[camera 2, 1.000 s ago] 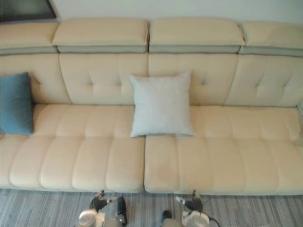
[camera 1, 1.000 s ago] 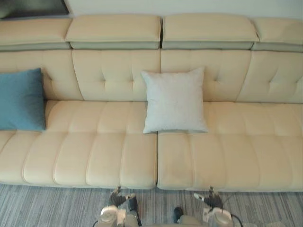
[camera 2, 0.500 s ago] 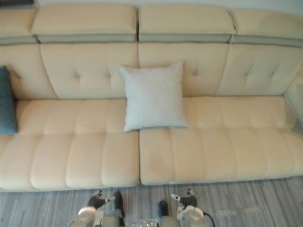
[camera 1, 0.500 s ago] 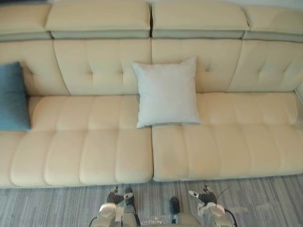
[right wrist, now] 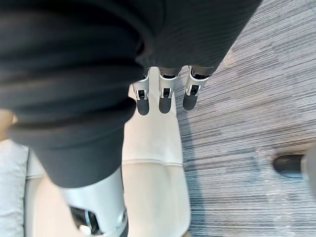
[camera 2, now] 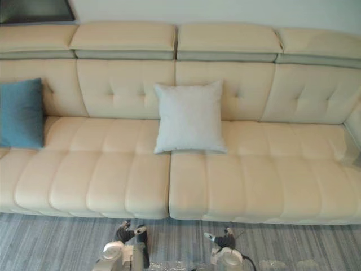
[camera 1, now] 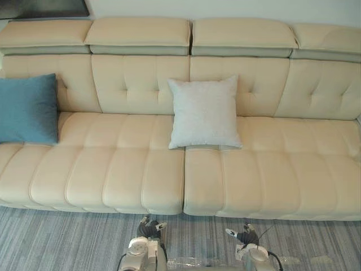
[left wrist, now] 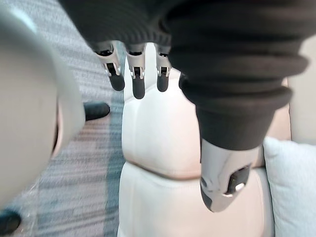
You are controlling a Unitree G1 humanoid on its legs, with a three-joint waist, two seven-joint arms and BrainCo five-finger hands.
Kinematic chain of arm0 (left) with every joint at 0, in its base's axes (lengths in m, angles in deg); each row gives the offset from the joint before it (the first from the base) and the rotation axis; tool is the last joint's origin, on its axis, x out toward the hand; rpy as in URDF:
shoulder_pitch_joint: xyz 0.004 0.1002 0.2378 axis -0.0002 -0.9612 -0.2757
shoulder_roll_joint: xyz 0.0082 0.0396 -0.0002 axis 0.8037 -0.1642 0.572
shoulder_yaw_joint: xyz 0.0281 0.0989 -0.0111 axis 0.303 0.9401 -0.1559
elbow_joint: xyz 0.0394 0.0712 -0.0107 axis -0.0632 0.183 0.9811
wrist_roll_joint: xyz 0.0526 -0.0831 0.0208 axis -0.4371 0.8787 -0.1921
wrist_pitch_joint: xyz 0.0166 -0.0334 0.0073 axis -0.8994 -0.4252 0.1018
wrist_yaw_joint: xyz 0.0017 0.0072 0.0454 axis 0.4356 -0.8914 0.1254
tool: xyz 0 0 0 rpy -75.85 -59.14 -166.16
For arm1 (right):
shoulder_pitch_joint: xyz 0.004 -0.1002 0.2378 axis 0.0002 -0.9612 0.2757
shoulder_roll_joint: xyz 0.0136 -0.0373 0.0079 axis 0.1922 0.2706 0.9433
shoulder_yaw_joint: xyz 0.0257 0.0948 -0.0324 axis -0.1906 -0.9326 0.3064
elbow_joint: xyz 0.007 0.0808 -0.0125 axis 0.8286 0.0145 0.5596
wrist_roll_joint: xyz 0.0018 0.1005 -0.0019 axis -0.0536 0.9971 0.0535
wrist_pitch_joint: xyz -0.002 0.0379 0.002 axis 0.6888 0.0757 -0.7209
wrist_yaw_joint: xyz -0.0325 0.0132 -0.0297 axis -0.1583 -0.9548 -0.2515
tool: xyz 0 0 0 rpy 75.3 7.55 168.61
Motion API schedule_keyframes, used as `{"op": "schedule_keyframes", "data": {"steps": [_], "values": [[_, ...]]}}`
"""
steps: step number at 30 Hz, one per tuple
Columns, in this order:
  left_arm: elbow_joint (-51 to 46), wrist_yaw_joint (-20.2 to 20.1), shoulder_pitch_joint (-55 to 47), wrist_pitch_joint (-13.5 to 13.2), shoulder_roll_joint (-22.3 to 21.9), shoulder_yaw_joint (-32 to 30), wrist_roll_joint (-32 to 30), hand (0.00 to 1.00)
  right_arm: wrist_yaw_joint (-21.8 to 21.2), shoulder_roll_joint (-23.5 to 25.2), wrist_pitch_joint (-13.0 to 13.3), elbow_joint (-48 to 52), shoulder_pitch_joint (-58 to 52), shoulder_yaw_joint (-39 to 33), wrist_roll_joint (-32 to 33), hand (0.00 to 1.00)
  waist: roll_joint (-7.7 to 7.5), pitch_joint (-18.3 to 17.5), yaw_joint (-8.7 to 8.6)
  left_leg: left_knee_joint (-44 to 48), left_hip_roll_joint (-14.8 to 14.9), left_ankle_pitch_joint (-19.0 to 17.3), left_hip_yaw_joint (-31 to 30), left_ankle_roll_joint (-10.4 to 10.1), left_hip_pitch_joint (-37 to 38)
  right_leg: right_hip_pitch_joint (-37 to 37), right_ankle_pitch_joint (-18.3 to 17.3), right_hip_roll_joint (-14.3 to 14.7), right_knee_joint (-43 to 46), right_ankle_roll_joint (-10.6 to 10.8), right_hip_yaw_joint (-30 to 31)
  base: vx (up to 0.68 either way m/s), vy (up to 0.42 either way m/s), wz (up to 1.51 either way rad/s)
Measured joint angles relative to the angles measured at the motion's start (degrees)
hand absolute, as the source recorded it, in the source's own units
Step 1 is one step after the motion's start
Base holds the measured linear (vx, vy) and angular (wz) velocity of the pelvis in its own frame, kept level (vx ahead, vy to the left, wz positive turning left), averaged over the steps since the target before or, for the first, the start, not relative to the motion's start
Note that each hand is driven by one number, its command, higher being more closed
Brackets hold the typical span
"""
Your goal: Pick up cushions and gather them together orderly.
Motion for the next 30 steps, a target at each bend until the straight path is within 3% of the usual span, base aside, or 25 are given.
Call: {"op": "schedule_keyframes", "data": {"steps": [1, 2, 3, 4, 5, 6, 7, 9, 12, 15, 19, 22, 24, 27, 29, 30], "values": [[0.0, 0.0, 0.4, 0.3, 0.1, -0.4, 0.0, 0.00, 0.0, 0.0, -0.1, 0.0, 0.4, -0.1, 0.0, 0.00, -0.60, 0.5, 0.03, 8.5, -0.3, -6.3, -0.3, 0.9, -1.0, -0.1, 0.1, -1.1, -0.1, 0.2, -0.2, -0.23, 0.106, -0.18], [0.1, 0.1, 0.1, 0.5, 0.1, -0.6, 0.0, 0.00, 0.0, -0.2, -0.2, 0.4, -0.1, -0.1, 0.0, 0.00, -0.85, 0.5, -0.76, 19.8, -1.3, -14.9, -1.2, 2.3, -0.3, 0.0, 1.0, -2.6, -0.1, 1.6, 0.4, -0.28, 0.141, -0.17], [0.1, 0.1, 0.0, 0.5, 0.1, -0.6, 0.0, 0.00, 0.0, -0.2, -0.2, 0.4, -0.1, -0.2, 0.0, 0.00, -0.69, 0.4, -0.93, 21.3, -1.3, -16.2, -1.4, 1.9, 0.1, 0.0, 1.2, -2.8, -0.2, 1.8, 0.5, -0.23, 0.285, -0.12], [0.2, 0.1, -0.5, 0.5, -0.1, -0.6, 0.0, 0.00, 0.0, -0.3, -0.2, 0.1, -1.0, -0.6, 0.0, 0.00, 0.16, 0.0, -1.51, 24.2, -1.3, -21.8, -3.2, 1.1, 2.0, -0.2, 1.7, -2.9, -0.3, 2.8, 1.1, -0.15, 0.283, -0.10], [0.6, 0.1, -1.0, 0.5, -0.1, -0.6, 0.0, 0.00, -0.1, -0.3, -0.4, -0.2, -1.6, -1.2, 0.0, 0.00, 2.00, -0.4, -2.07, 22.4, -1.4, -26.2, -4.8, 0.9, 3.3, -0.5, 1.7, -2.3, -0.4, 3.9, 1.7, -0.13, 0.309, -0.12], [0.9, 0.1, -1.1, 0.5, 0.0, -0.5, 0.0, 0.00, -0.1, -0.1, -0.4, -0.7, -1.4, -1.8, 0.0, 0.00, 1.72, -0.2, -2.08, 22.3, -2.0, -26.8, -4.7, 1.3, 3.3, -0.7, 1.8, -2.4, -0.3, 4.2, 2.3, -0.08, 0.272, -0.23], [1.3, 0.2, -1.6, 0.6, 1.8, -0.5, 0.0, 0.00, -0.4, 1.4, -1.0, -2.6, -1.5, -2.2, 0.0, 0.00, -0.58, -1.1, -2.45, 18.2, -4.8, -25.4, -3.2, 1.4, 4.2, -1.5, 2.4, -3.9, -1.8, 5.1, 4.9, -0.06, 0.204, -0.16], [1.7, 0.3, -1.7, 0.7, 3.2, -0.1, 0.0, 0.00, -0.5, 1.6, -1.0, -3.3, -2.0, -2.4, 0.0, 0.00, -2.40, -2.4, -3.04, 13.5, -7.4, -23.7, -2.8, 2.3, 4.9, -1.8, 3.6, -5.0, -4.9, 5.0, 6.6, -0.05, 0.185, 0.05], [3.3, 0.2, -2.2, 0.8, 4.0, 0.4, 0.0, 0.00, -0.6, 1.1, -1.1, -5.2, -2.1, -3.4, 0.0, 0.00, -2.22, -2.5, -3.47, 7.6, -10.8, -21.2, -2.7, 3.4, 7.2, 0.2, 8.2, -5.6, -9.5, 4.2, 7.6, 0.00, 0.112, 0.13], [4.3, 0.2, -3.0, 1.0, 5.0, 0.4, -0.1, 0.00, -0.7, 1.1, -1.1, -5.9, -2.0, -4.4, 0.0, 0.00, -2.02, -2.9, -3.49, 4.3, -11.5, -19.4, -2.6, 3.7, 9.8, 1.3, 9.2, -5.6, -10.6, 4.3, 8.0, 0.06, 0.032, -0.13], [5.3, 0.2, -3.0, 1.1, 5.1, 0.1, -0.3, 0.00, -0.7, 0.4, -1.1, -7.1, -1.1, -4.6, 0.0, 0.00, -1.96, -3.0, -3.68, 1.0, -11.6, -17.5, -2.4, 4.1, 11.6, 1.6, 9.3, -5.0, -11.4, 4.3, 9.2, 0.10, -0.037, -0.15], [6.5, 0.1, -2.6, 1.1, 4.8, -0.4, -1.2, 0.00, -0.7, -0.2, -1.2, -7.1, -0.8, -5.3, 0.0, 0.00, -1.69, -3.0, -3.73, -1.1, -11.0, -16.3, -2.1, 4.6, 13.4, 2.2, 10.2, -3.9, -12.7, 2.9, 10.3, 0.13, -0.069, -0.26], [7.1, 0.0, -2.2, 1.1, 4.5, -0.6, -1.2, 0.00, -0.7, -0.5, -1.2, -7.3, 0.0, -6.8, 0.0, 0.00, -1.56, -2.8, -3.75, -1.9, -9.7, -16.3, -0.6, 4.6, 15.1, 2.1, 11.7, -2.5, -13.2, 0.7, 12.2, 0.09, -0.031, -0.49], [7.4, -0.1, -0.9, 1.2, 4.5, -0.6, -1.3, 0.00, -0.7, -0.6, -1.1, -7.3, 1.4, -6.7, 0.0, 0.00, -1.69, -1.5, -3.73, -1.6, -8.4, -16.4, 2.4, 4.5, 16.4, 1.0, 13.2, -1.5, -12.4, 0.3, 14.2, 0.04, 0.000, -0.62], [7.4, -0.1, -0.1, 1.1, 4.4, -0.5, -1.3, 0.00, -0.6, -1.0, -1.1, -7.2, 2.9, -6.0, 0.0, 0.00, -0.99, 0.0, -3.67, -0.3, -6.9, -17.4, 4.5, 4.1, 16.0, -1.4, 14.9, -0.4, -10.5, 1.6, 11.3, -0.02, -0.001, -0.92], [7.3, -0.1, 0.5, 1.1, 4.6, -0.3, -1.3, 0.00, -0.5, -1.4, -1.1, -7.2, 3.9, -4.8, -0.1, 0.00, -0.50, 0.6, -3.67, 0.8, -5.5, -18.2, 6.5, 4.2, 14.8, -3.6, 15.4, -0.4, -9.3, 1.6, 5.7, -0.04, -0.029, -0.99]]}}
